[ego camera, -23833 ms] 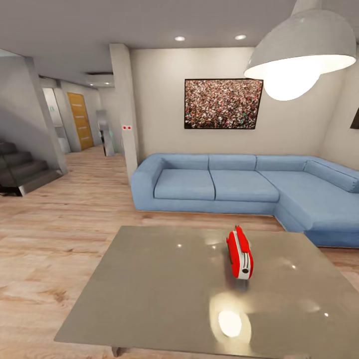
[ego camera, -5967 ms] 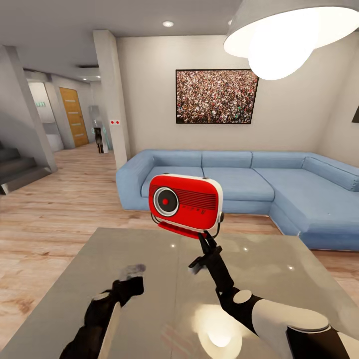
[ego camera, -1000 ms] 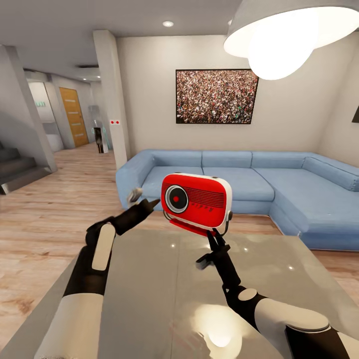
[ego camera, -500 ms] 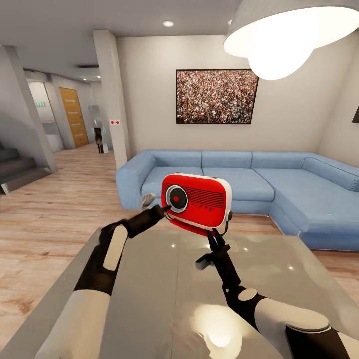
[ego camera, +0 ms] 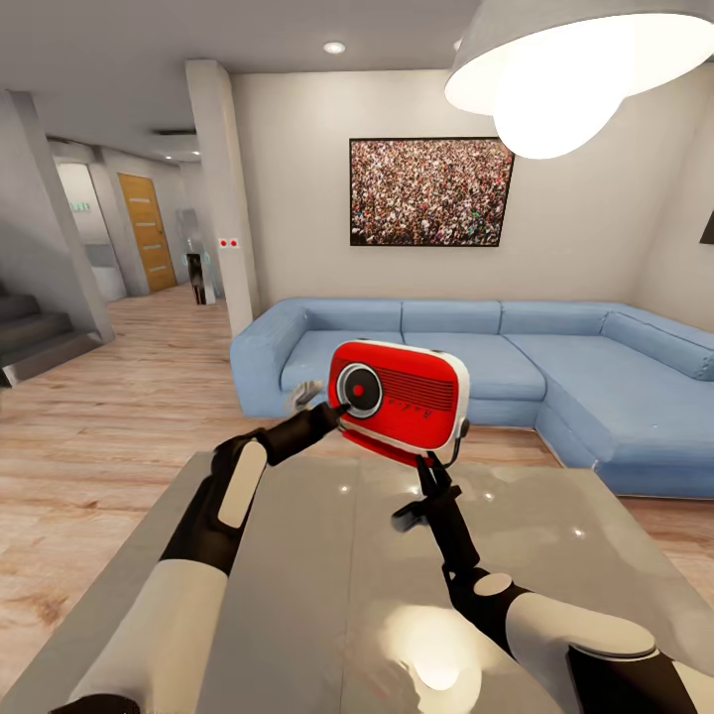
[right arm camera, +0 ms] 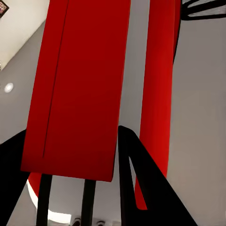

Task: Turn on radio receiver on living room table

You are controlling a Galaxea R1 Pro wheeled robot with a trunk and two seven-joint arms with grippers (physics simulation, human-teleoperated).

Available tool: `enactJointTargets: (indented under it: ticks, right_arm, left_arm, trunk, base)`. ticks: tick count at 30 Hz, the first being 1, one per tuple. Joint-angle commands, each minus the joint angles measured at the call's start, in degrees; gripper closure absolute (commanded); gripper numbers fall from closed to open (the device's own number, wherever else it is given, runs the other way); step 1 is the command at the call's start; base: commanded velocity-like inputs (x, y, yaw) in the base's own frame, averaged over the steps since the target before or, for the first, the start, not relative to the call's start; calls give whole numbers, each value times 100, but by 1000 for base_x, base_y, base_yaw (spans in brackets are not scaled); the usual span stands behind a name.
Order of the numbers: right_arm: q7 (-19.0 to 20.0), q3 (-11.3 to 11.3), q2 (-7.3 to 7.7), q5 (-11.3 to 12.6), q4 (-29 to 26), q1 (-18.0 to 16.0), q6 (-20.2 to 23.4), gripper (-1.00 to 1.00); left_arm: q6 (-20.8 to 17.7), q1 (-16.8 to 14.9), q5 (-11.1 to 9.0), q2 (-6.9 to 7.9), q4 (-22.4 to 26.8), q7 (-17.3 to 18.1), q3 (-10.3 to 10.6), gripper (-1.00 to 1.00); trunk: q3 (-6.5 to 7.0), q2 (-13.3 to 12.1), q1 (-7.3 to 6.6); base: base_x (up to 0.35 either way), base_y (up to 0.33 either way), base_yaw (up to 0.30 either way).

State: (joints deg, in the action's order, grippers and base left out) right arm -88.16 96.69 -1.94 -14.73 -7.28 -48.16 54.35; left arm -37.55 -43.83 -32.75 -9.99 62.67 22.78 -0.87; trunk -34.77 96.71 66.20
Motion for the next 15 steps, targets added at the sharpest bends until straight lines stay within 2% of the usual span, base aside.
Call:
enactJointTargets:
  ticks: [1, 5, 8, 12, 15]
  right_arm:
    - [-4, 175, -4, -108, -9, 0, -3, 100]
    - [-2, 175, -22, -109, -10, 0, -3, 100]
    - [28, 175, -41, -109, -12, 0, -3, 100]
    - [359, 175, -65, -119, -21, 0, 9, 100]
    - [469, 177, -75, -124, -26, 0, 13, 100]
  left_arm:
    - [2, -18, 15, -1, -5, 6, 86, 100]
    - [2, -77, 11, -1, -8, 14, 281, 100]
    - [2, -87, 13, -1, -13, 15, 313, 100]
    - [9, -93, 14, -1, -96, 16, 323, 100]
    - [28, -107, 14, -1, -116, 16, 324, 100]
  trunk:
    - [0, 0, 0]
    - [0, 0, 0]
    - [0, 0, 0]
    - [0, 0, 0]
    - [0, 0, 0]
  base:
    - [0, 0, 0]
    - [0, 0, 0]
    - [0, 0, 0]
    - [0, 0, 0]
    - [0, 0, 0]
